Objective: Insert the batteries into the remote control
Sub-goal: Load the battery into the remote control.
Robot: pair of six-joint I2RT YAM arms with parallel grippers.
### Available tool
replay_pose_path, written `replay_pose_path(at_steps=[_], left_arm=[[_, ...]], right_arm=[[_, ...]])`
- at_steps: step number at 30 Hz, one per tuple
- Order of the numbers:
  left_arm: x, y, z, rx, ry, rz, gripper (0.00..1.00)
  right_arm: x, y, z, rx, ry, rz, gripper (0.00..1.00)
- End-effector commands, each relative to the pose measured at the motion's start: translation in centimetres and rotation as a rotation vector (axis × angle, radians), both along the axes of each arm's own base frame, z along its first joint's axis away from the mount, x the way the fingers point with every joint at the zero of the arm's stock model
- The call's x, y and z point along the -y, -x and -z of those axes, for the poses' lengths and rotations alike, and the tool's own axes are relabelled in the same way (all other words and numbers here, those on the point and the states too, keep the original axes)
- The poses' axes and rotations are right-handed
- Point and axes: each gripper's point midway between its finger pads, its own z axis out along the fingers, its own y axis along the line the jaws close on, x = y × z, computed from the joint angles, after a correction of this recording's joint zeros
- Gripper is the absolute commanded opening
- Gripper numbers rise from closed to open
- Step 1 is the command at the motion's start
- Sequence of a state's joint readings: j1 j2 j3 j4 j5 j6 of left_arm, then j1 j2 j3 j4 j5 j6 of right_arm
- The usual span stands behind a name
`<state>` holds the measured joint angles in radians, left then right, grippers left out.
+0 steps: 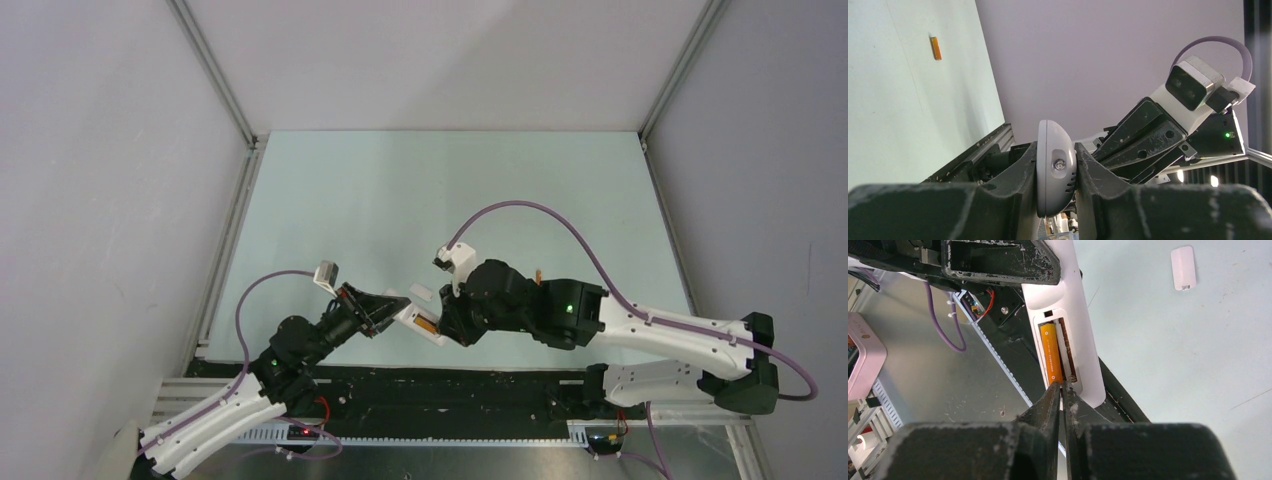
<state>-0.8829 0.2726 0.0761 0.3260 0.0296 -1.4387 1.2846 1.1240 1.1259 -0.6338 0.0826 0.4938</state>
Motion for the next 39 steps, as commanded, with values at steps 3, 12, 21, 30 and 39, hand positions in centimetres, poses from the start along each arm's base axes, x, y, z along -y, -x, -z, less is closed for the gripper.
replay_pose_path(at_steps=[3, 12, 21, 30, 39], left_arm=[[-0.3, 0.5, -3.2, 0.063, 0.068, 0.010, 0.00], [-0.3, 0.5, -3.2, 0.064, 0.069, 0.010, 0.00], [-0.3, 0.4, -3.2, 0.063, 0.068, 0.009, 0.00], [-0.2, 0.4, -3.2, 0.059, 0.064, 0.009, 0.00], [-0.2, 0.4, -3.2, 0.060, 0.063, 0.009, 0.00]], right_arm=[[-0.9, -1.0, -0.1, -0.003, -0.021, 0.043, 0.09], [-0.5, -1.5, 0.2, -0.006, -0.009, 0.079, 0.09], [-1.0, -1.3, 1.2, -0.020, 0.020, 0.059, 0.09], [-1.2, -1.4, 1.6, 0.007, 0.075, 0.056, 0.08], [-1.3, -1.7, 1.3, 0.039, 0.083, 0.071, 0.09]])
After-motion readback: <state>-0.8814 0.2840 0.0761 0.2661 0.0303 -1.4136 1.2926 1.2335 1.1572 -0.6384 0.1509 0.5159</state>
